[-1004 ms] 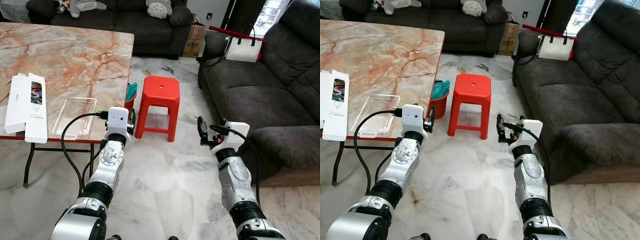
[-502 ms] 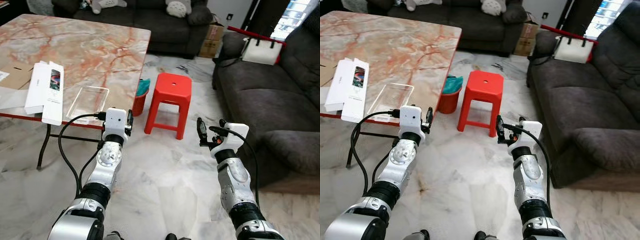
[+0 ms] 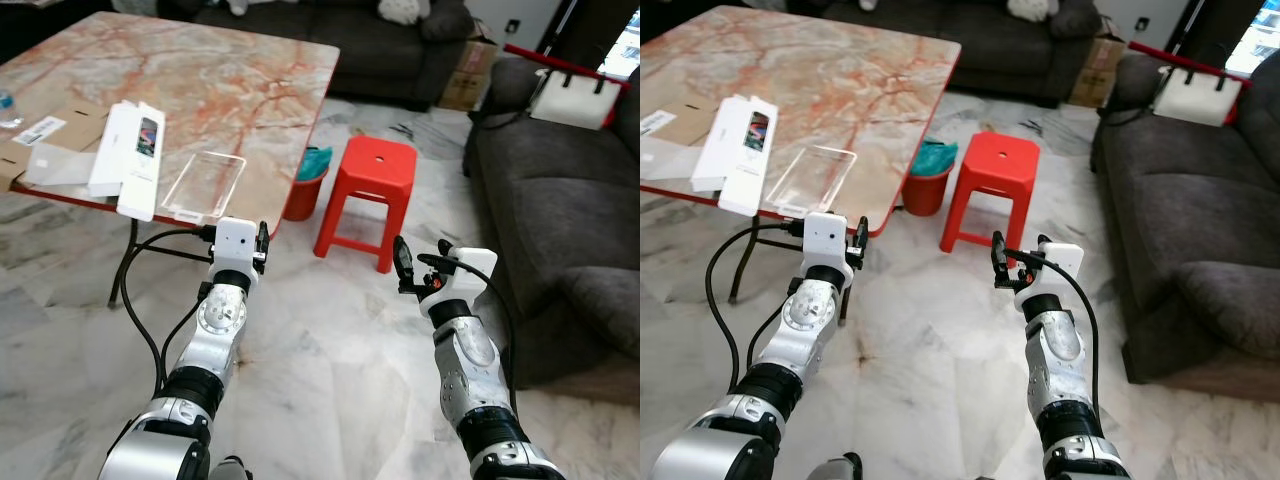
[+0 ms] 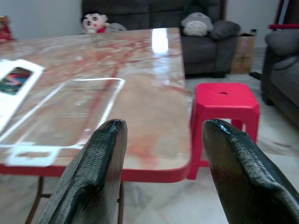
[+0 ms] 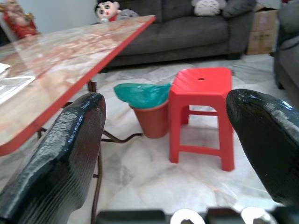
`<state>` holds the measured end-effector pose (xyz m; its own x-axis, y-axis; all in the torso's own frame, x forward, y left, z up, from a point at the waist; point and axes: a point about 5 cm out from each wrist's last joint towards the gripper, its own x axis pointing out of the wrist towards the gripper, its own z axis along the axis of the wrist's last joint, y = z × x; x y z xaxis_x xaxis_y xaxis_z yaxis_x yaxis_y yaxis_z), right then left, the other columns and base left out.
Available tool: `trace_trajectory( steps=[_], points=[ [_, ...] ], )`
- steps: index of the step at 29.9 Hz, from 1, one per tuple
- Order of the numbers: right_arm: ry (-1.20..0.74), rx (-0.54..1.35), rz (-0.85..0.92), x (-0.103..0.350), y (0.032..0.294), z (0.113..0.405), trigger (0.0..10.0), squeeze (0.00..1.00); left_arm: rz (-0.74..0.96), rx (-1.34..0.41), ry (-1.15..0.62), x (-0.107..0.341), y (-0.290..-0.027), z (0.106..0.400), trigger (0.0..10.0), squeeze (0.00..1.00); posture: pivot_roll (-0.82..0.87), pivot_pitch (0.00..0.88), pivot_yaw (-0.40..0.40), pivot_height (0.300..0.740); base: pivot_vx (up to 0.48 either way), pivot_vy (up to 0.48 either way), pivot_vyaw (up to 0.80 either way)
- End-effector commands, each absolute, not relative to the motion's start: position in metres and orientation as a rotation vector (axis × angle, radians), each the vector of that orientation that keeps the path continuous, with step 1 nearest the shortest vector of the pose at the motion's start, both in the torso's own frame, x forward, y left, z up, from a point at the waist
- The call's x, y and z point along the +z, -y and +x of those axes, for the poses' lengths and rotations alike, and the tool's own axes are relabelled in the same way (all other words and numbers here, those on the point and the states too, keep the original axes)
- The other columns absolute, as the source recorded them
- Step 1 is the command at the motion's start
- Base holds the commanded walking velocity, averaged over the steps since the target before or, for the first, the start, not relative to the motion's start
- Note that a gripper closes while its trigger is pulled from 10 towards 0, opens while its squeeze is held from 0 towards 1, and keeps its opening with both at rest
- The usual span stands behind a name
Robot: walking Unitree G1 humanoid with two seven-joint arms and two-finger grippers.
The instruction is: Picking trash to rubbish bin
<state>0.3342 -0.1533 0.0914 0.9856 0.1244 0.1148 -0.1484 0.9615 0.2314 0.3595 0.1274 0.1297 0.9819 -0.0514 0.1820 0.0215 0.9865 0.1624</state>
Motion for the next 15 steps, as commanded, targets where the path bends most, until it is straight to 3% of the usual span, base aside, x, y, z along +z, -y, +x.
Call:
trace_trajectory(
  steps=[1, 7, 15],
  points=[
    [0.115, 0.133, 0.242, 0.0942, 0.1553, 0.3344, 10.0, 0.00, 0.157, -0.057, 0.183, 0.1313, -0.1237, 0.3605, 10.0, 0.00, 0.07, 0.098, -0.114, 0.740, 0.000, 0.000, 0.00],
    [0.110, 0.147, 0.228, 0.0936, 0.1521, 0.3340, 10.0, 0.00, 0.154, -0.018, 0.184, 0.1323, -0.1301, 0.3605, 10.0, 0.00, 0.07, 0.096, -0.114, 0.740, 0.049, 0.000, 0.00],
    [0.119, 0.161, 0.245, 0.0954, 0.1494, 0.3349, 10.0, 0.00, 0.154, -0.012, 0.175, 0.1308, -0.1314, 0.3605, 10.0, 0.00, 0.07, 0.083, -0.116, 0.740, 0.335, 0.000, 0.55]
  ],
)
